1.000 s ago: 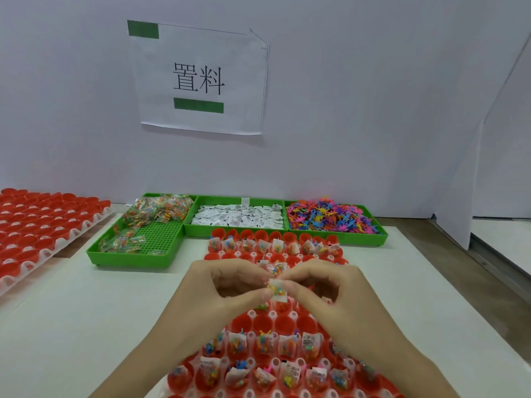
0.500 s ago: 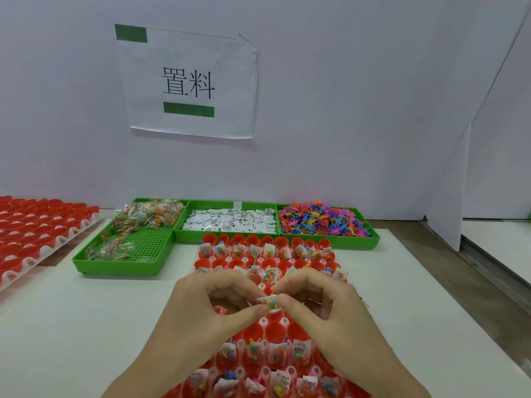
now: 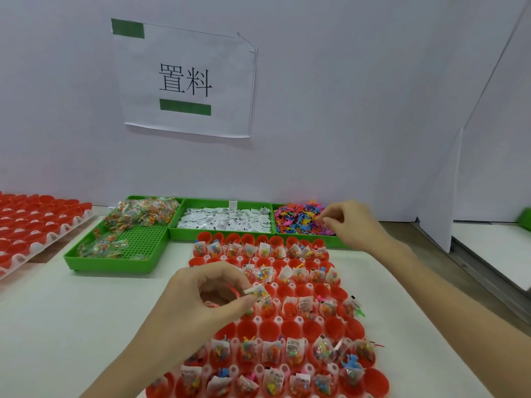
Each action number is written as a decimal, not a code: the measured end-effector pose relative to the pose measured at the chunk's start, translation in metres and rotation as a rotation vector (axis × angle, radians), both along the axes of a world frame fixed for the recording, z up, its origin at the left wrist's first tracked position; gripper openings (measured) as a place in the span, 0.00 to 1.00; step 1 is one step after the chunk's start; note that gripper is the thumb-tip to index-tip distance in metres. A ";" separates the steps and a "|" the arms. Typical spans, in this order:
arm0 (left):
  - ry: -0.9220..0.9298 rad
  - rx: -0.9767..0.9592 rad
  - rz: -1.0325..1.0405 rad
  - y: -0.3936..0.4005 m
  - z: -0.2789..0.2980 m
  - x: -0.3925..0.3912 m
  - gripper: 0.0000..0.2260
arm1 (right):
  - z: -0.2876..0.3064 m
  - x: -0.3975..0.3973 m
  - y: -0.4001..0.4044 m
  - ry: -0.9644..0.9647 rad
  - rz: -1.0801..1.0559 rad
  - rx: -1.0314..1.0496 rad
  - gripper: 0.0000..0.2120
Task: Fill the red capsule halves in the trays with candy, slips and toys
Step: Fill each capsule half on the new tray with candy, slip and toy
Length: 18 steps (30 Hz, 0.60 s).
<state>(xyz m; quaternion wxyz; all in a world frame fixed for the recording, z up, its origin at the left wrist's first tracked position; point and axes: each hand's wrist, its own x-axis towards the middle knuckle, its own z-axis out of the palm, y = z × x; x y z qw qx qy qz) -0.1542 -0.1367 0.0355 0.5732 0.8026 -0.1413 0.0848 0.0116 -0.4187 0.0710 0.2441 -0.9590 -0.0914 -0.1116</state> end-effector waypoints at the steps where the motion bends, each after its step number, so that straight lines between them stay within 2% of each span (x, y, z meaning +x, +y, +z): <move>1: 0.003 0.006 0.006 0.001 0.000 0.000 0.05 | -0.004 0.013 -0.006 0.005 -0.019 -0.047 0.08; 6: 0.025 -0.005 0.047 0.005 -0.002 0.002 0.07 | -0.024 0.049 -0.021 0.069 -0.022 -0.210 0.08; 14: 0.006 -0.004 0.064 0.009 -0.002 0.006 0.08 | -0.029 0.057 -0.016 0.021 0.059 -0.379 0.04; 18: 0.014 -0.025 0.061 0.010 -0.003 0.007 0.08 | -0.028 0.054 -0.020 -0.036 0.037 -0.294 0.04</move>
